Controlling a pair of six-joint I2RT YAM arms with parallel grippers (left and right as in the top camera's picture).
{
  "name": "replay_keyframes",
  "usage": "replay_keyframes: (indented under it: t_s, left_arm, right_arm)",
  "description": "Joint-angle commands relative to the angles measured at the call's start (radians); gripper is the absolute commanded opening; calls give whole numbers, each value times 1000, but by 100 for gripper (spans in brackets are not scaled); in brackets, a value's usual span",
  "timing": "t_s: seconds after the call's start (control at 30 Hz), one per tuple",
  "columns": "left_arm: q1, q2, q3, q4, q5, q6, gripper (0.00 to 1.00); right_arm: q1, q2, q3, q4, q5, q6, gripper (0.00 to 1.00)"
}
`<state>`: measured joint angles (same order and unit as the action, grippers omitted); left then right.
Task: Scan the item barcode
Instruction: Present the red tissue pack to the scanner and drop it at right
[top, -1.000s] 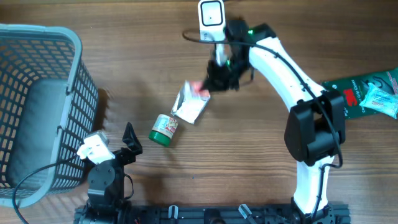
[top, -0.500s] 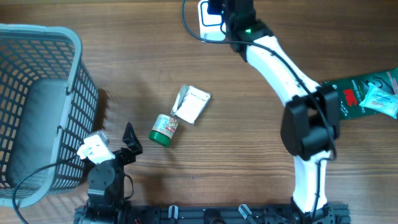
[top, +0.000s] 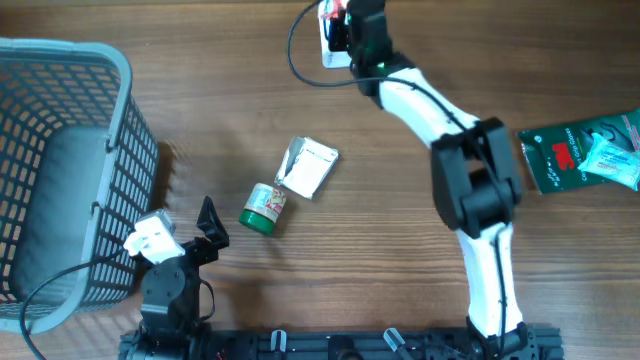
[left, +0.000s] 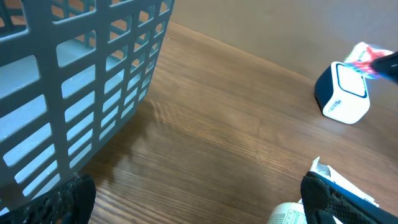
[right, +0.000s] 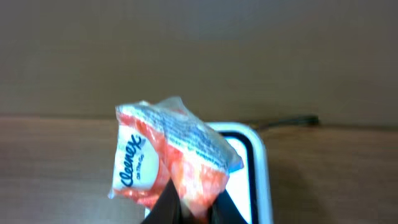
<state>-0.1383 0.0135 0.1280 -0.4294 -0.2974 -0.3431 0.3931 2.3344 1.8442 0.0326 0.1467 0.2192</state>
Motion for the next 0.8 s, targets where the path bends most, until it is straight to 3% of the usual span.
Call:
replay_keyframes:
  t_s: [0.0, 0.1, 0.2, 0.37, 0.43, 0.57, 0.6, 0.63, 0.67, 0.7, 0.77]
  left_arm:
    - [-1, -7, -2, 2, -6, -6, 100]
    - [-1, -7, -2, 2, -6, -5, 100]
    - [-1, -7, -2, 2, -6, -6, 100]
    - [-1, -7, -2, 2, -6, -5, 100]
    - [-1, -7, -2, 2, -6, -5, 100]
    - [-1, -7, -2, 2, -6, -5, 100]
    - [-1, -7, -2, 2, -6, -6, 100]
    - [-1, -7, -2, 2, -6, -6, 100]
    - [-1, -7, -2, 2, -6, -5, 100]
    - [-1, -7, -2, 2, -6, -6, 100]
    - [-1, -7, -2, 2, -6, -6, 100]
  right_arm:
    - [-45, -253, 7, -256, 8, -10, 4]
    - [-128, -362, 7, -597, 180, -10, 4]
    - [-275, -349, 1, -778, 264, -9, 4]
    - [-563, -252, -164, -753, 192, -10, 4]
    - [-644, -211, -233, -726, 184, -8, 4]
    - [-735, -191, -245, -706, -10, -11, 5]
    - [-738, -201, -233, -714, -47, -16, 19]
    - [-738, -211, -217, -728, -64, -27, 59]
    - [-735, -226, -194, -745, -82, -35, 89]
    - [-731, -247, -172, -763, -98, -35, 100]
    - [-719, -303, -127, -814, -189, -31, 100]
